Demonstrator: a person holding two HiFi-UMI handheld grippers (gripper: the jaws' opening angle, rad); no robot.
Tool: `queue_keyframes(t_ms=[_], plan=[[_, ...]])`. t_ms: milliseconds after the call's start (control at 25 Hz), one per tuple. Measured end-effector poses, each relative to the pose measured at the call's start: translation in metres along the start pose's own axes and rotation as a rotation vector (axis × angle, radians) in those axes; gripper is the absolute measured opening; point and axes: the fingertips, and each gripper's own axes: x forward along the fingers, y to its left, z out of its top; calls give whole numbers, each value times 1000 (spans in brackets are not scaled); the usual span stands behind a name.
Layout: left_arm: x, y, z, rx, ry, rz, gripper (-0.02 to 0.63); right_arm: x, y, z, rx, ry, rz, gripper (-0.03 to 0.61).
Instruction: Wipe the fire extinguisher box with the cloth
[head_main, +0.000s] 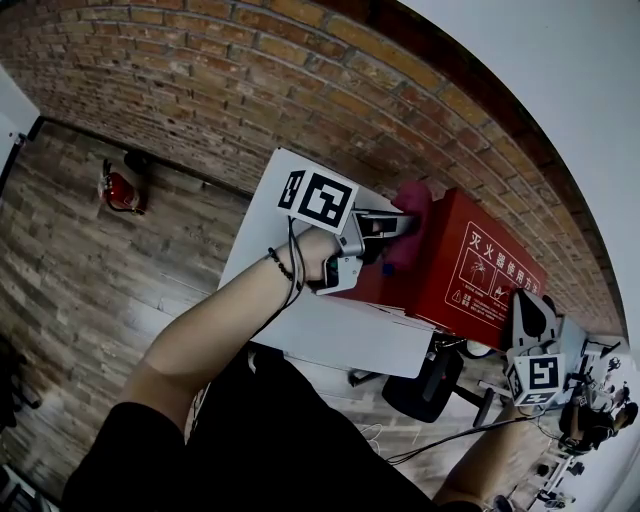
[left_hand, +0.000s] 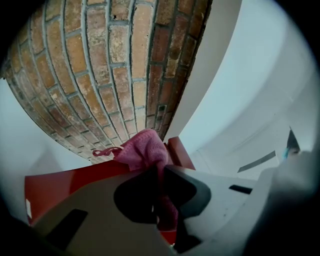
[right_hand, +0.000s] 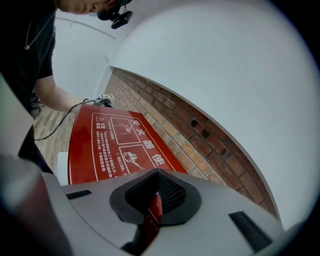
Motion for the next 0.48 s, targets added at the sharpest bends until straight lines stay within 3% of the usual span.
queue_keyframes(t_ms=[200, 480], plan=[[-8, 25, -5, 14, 8, 65, 52, 0, 0, 0, 3, -2, -6, 15], [-17, 45, -7, 26, 10, 94, 52, 0, 0, 0, 8, -5, -6, 15]])
